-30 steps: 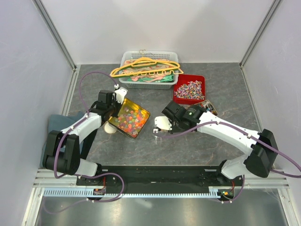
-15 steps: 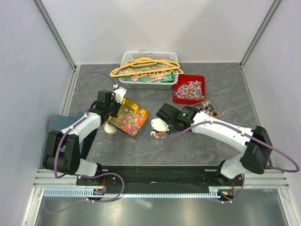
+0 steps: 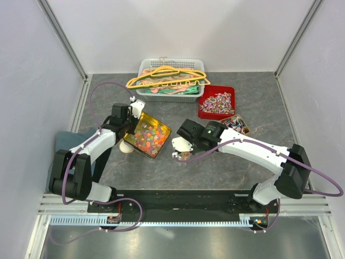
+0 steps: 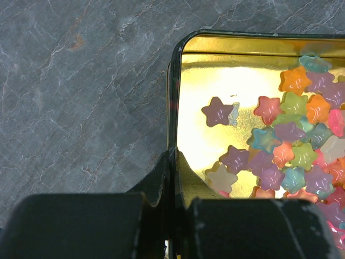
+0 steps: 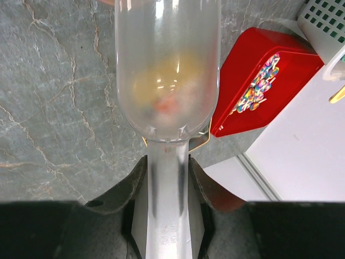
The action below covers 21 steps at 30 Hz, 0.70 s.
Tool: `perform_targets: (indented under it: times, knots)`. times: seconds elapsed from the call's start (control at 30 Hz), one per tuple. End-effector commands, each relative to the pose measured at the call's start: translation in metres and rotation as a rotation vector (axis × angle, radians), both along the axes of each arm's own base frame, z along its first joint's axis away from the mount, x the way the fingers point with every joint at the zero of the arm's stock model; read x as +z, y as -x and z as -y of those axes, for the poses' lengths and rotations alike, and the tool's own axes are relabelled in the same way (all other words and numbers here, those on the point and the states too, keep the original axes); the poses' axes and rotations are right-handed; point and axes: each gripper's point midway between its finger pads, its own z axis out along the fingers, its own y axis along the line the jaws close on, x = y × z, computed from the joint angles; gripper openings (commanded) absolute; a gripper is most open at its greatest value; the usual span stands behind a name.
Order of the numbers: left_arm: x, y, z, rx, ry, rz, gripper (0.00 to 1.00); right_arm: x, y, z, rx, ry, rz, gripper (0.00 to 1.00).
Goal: Pack the candies
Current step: Place the fake candies in the packing bottle.
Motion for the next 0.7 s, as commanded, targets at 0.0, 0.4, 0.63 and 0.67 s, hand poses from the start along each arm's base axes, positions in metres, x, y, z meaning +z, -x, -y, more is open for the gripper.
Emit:
perform_targets:
  times: [0.0, 0.4, 0.63, 0.67]
  knots:
    - [0.027, -0.017, 0.012, 0.0, 0.091, 0.101, 0.02, 0.008, 0.001, 0.009, 0.008, 0.028, 0.034, 0.0]
    - [0.036, -0.014, 0.021, -0.054, 0.116, 0.119, 0.02, 0.062, -0.041, -0.044, -0.023, -0.205, 0.268, 0.0]
    - [0.059, -0.018, 0.023, -0.068, 0.088, 0.186, 0.02, 0.052, -0.076, -0.087, 0.022, -0.134, 0.392, 0.0]
    - [0.062, -0.019, 0.024, -0.073, 0.076, 0.198, 0.02, 0.055, -0.08, -0.093, 0.042, -0.117, 0.411, 0.0]
